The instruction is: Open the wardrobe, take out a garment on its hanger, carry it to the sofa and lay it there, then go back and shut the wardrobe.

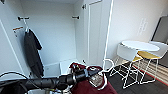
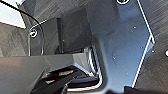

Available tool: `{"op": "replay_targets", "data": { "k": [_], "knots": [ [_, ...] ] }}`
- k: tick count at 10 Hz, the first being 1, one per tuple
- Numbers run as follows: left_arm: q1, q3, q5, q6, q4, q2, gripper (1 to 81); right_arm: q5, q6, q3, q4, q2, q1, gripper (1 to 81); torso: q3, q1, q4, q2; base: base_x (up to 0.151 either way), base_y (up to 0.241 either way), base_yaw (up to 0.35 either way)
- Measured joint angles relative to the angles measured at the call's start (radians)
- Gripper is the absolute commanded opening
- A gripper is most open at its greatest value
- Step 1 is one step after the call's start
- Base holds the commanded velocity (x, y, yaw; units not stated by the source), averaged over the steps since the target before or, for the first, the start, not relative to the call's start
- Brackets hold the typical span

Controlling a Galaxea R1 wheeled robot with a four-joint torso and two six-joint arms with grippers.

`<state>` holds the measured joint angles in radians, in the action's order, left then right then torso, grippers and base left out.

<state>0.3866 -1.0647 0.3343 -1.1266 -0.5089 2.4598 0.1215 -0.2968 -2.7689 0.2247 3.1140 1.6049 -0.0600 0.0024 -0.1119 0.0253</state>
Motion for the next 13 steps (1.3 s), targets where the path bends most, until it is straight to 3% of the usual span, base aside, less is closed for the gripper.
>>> {"op": "replay_targets", "data": {
  "k": [13],
  "knots": [
    [0.0,0.035,0.001,0.0,-0.02,-0.011,1.0,0.0,0.0,0.0,0.0,0.0,0.005,81.1,0.0,0.0,0.0,0.0,0.0,0.0,-0.295]
  ]
}}
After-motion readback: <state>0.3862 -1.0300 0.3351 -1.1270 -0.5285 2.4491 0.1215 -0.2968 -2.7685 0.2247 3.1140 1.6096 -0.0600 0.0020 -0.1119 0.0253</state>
